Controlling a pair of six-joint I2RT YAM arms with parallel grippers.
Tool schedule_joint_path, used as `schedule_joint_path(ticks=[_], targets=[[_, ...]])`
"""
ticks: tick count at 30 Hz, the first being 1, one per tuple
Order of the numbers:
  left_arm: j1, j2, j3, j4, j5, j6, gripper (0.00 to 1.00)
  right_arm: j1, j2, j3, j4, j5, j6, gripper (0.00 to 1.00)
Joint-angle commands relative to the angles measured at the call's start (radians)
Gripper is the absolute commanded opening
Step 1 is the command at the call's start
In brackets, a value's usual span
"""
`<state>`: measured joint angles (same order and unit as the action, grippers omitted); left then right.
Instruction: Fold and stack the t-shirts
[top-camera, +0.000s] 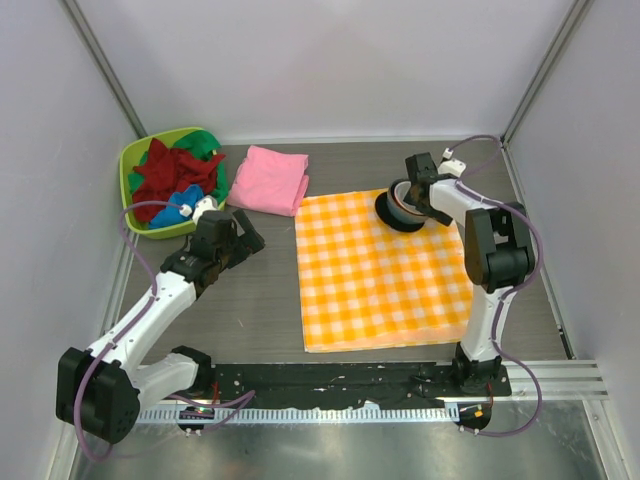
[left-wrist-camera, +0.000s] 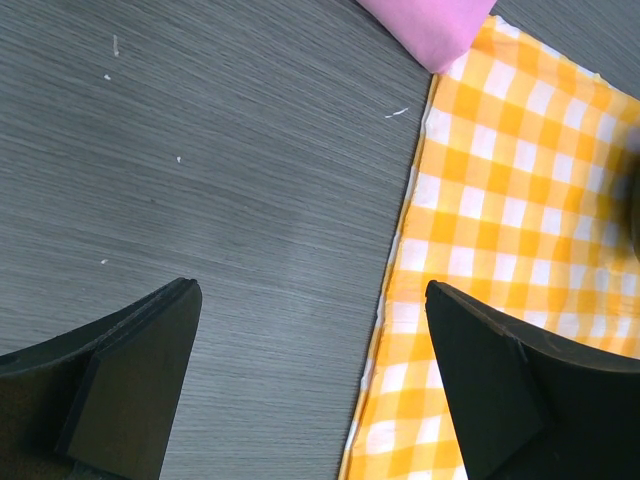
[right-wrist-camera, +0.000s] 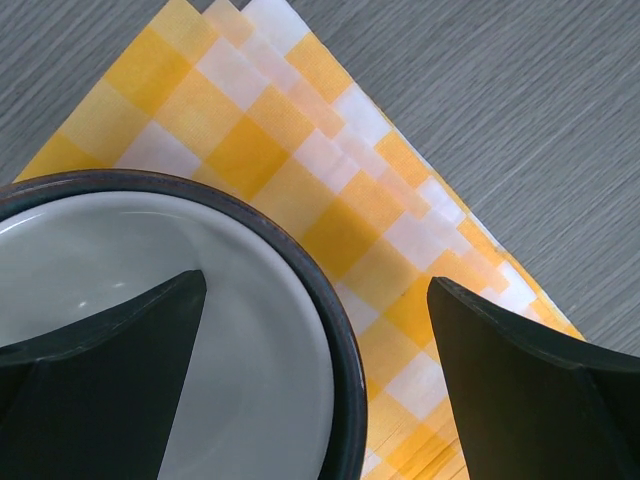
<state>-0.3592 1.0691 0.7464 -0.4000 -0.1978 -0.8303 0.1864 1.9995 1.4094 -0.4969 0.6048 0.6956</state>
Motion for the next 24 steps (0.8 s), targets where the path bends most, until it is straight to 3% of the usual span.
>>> schedule_joint_path(ticks=[1, 14, 24], targets=[[-0.001, 0.002, -0.005, 0.043, -0.017, 0.005, 1.00, -0.022, -0.019, -0.104, -0.063, -0.008, -0.010, 0.99], [-0.003, -0.021, -0.015, 0.036, -0.017, 0.000, 1.00, 0.062, -0.171, -0.193, -0.049, -0.025, -0.048, 0.99], [-0.004, -0.031, -0.015, 0.030, -0.023, 0.008, 1.00, 0.199, -0.223, -0.052, -0.127, 0.022, -0.065, 0.99]])
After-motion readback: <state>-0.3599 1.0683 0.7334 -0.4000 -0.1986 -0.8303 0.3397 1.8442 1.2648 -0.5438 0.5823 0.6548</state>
